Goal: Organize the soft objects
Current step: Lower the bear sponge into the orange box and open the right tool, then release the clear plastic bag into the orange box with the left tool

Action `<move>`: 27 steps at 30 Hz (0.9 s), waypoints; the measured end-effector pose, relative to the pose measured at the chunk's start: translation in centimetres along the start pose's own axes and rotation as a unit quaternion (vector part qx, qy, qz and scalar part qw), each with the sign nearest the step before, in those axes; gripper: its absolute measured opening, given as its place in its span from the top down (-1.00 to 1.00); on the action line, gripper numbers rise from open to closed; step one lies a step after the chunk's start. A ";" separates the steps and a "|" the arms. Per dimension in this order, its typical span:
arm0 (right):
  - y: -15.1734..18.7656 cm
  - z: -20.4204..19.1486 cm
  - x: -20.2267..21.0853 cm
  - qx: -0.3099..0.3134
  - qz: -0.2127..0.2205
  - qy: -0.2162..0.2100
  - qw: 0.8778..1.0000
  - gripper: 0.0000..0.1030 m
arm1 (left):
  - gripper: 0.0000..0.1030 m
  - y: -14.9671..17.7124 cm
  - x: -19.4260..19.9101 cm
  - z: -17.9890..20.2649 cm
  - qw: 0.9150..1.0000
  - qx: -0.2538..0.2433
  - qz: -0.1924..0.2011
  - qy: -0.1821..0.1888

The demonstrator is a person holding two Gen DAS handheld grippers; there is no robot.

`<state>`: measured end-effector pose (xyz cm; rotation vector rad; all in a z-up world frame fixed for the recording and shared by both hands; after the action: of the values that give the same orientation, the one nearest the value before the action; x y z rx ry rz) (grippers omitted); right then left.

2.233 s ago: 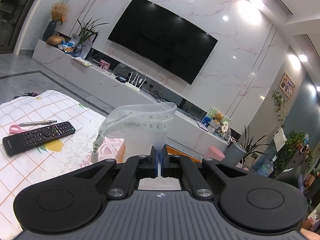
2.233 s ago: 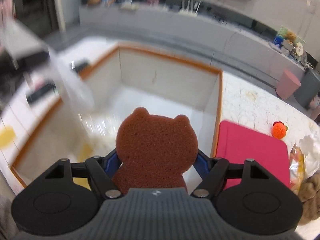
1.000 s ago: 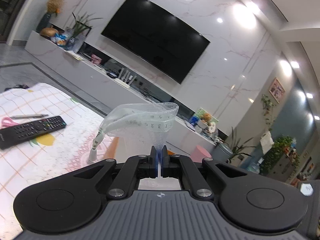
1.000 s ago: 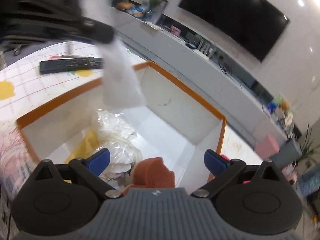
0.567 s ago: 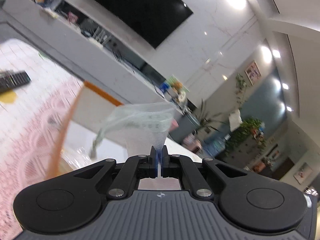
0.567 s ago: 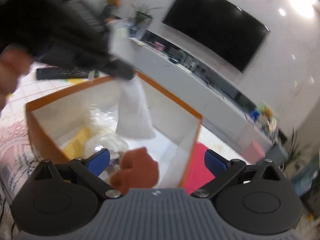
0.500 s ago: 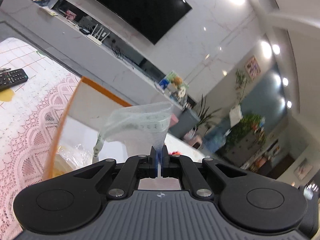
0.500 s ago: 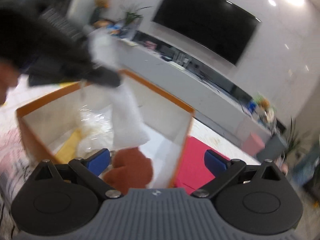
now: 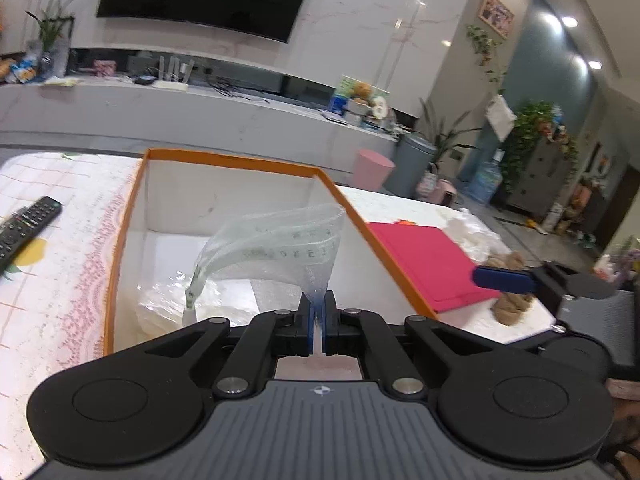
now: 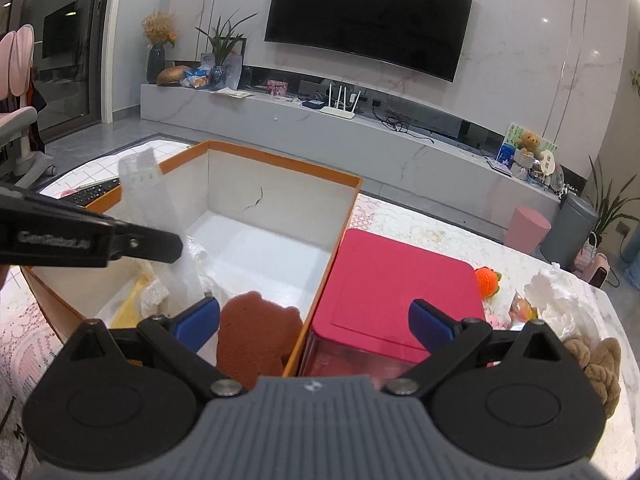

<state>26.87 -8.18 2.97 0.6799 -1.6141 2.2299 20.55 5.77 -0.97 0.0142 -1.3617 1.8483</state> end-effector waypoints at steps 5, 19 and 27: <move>0.3 0.4 0.2 -0.016 -0.009 -0.002 1.000 -0.92 | 0.96 -0.4 1.3 -0.5 0.998 0.026 0.011 0.047; 0.8 0.8 -0.8 -0.057 -0.036 0.010 0.998 -0.91 | -0.36 0.2 -3.5 0.7 0.997 0.018 -0.014 -0.067; 1.0 1.0 -0.8 -0.063 -0.035 0.007 0.997 -0.92 | -0.71 -0.2 -1.2 0.4 0.991 0.028 0.084 -0.099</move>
<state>27.21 -9.46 2.02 0.6755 -1.6797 2.0602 21.30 4.75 -1.21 0.1173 -1.4841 2.0702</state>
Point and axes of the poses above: each gripper's, at about its wrist camera, not at the fingertips, and x roughly against the way its jaws point, z to its right, y to its underside, the point moved 2 cm from there along -x, roughly the way its jaws point, and after that the axes turned 12 degrees about y, right-handed, at the moved point
